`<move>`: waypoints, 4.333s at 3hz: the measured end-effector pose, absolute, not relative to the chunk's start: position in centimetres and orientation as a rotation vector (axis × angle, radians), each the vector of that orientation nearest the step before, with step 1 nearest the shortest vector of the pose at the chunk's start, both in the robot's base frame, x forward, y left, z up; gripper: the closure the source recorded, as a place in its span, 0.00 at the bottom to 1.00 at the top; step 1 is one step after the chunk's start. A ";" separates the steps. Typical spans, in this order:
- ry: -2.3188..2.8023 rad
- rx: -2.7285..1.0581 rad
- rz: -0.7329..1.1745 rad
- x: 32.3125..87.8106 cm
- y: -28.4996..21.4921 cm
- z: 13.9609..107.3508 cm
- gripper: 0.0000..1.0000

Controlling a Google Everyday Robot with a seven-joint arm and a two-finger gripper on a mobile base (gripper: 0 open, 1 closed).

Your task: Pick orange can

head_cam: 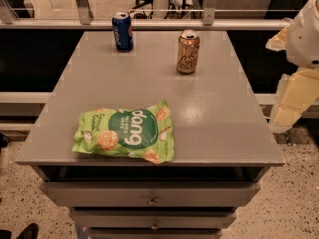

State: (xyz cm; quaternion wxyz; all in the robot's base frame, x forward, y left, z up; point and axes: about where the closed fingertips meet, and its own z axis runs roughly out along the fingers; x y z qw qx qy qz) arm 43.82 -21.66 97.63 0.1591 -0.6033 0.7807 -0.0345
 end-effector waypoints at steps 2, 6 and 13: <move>2.185 -1.707 -0.079 46.2 -20.6 96.7 0.00; 1.902 -1.146 0.327 69.7 -12.3 92.5 0.00; 1.712 -0.901 0.619 72.6 -10.1 95.4 1.00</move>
Offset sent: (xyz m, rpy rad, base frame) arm 0.0527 0.0212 -0.0251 0.0853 -0.0531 0.0312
